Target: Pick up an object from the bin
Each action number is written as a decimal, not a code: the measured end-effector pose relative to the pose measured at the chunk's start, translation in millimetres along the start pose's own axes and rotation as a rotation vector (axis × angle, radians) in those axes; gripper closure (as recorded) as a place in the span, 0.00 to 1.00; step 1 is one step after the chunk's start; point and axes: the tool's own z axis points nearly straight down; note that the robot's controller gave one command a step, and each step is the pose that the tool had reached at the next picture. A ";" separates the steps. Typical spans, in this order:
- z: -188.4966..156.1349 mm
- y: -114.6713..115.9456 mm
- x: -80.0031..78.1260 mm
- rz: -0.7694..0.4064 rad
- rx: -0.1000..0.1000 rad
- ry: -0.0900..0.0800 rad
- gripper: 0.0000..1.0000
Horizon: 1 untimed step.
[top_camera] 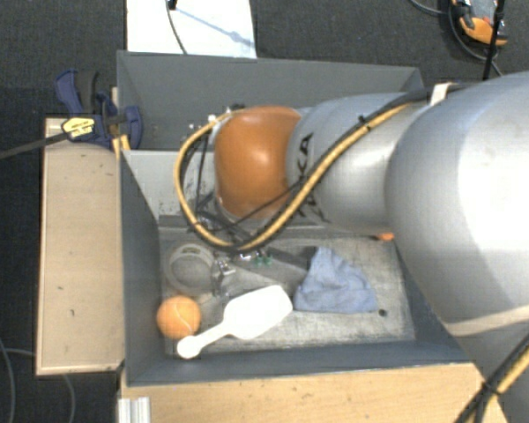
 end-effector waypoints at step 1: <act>-1.4 -6.4 3.6 0.003 -0.007 -0.006 0.00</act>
Offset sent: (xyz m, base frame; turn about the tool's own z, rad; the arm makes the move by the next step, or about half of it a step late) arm -0.0028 0.0261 -0.0294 -0.0714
